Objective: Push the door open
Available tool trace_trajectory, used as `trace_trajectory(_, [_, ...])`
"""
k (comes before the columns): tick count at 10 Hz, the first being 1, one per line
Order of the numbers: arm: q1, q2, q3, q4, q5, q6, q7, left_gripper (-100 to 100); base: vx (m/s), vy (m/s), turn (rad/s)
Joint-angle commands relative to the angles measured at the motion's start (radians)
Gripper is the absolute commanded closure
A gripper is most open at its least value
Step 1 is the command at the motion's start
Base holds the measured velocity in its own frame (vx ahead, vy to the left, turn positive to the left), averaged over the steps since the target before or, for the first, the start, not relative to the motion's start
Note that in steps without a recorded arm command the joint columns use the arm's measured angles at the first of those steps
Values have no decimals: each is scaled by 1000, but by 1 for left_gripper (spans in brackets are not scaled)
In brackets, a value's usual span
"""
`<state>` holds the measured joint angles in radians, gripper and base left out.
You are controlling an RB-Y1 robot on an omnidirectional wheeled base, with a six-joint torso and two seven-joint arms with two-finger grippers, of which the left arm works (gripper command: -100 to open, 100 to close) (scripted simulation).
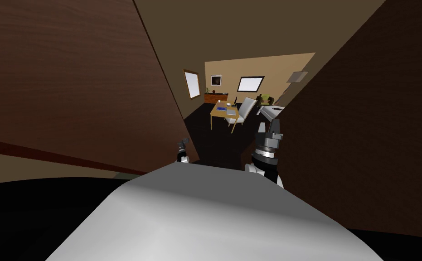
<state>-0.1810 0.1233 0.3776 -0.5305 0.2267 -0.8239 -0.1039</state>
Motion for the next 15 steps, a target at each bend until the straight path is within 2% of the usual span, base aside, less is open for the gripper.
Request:
trace_trajectory(1, [-5,6,16,3,10,-8,-5,100,200,-13,29])
trace_trajectory(7, [-3,17,73,6,48,-11,-28,100,189,-13,43])
trace_trajectory(8, [3,20,71,11,46,-12,-24,100,70,10,33])
trace_trajectory(9, [4,25,90,10,58,-14,-32,100,139,19,37])
trace_trajectory(15, [8,35,150,15,96,-20,-58,100,190,18,36])
